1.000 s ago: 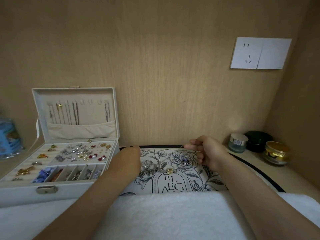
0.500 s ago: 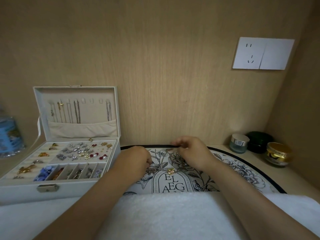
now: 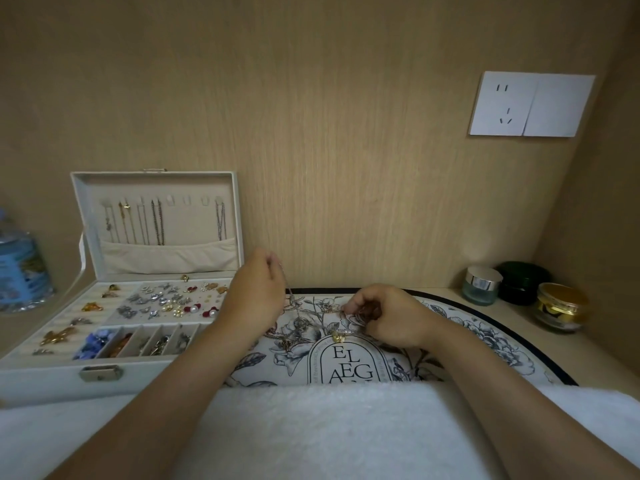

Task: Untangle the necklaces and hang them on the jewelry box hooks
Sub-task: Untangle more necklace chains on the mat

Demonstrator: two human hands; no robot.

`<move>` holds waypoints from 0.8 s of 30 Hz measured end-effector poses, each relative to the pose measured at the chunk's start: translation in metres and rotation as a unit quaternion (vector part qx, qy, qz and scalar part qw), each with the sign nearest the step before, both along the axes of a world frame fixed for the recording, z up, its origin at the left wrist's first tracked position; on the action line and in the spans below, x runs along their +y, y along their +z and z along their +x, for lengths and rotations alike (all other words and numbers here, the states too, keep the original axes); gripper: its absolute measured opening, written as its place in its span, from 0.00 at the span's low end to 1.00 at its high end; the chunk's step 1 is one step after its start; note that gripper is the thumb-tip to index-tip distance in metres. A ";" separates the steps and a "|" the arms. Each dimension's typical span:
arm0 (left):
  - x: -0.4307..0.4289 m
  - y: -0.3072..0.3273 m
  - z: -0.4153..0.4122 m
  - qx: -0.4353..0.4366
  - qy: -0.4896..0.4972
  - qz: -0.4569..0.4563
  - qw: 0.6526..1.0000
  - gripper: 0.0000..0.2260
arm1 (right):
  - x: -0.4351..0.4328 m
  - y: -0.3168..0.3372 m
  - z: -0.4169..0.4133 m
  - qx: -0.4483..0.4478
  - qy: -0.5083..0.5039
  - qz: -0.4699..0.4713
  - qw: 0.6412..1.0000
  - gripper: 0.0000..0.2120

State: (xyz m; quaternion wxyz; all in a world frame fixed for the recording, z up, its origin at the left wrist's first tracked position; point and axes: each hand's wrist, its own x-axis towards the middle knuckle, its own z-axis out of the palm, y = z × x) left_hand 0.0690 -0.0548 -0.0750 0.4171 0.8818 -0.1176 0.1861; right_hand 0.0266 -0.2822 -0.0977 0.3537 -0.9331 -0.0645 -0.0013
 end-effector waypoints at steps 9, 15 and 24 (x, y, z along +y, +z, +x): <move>0.009 -0.025 0.005 -0.036 -0.001 0.399 0.916 0.07 | -0.015 0.003 0.002 -0.049 -0.064 -0.159 0.984 0.14; -0.028 -0.021 0.018 -0.049 -0.180 0.302 0.935 0.15 | -0.023 0.002 0.001 -0.011 -0.075 -0.116 0.990 0.11; -0.062 -0.035 0.042 -0.027 -0.166 0.390 0.905 0.07 | -0.034 -0.003 0.006 0.021 -0.073 -0.069 0.995 0.10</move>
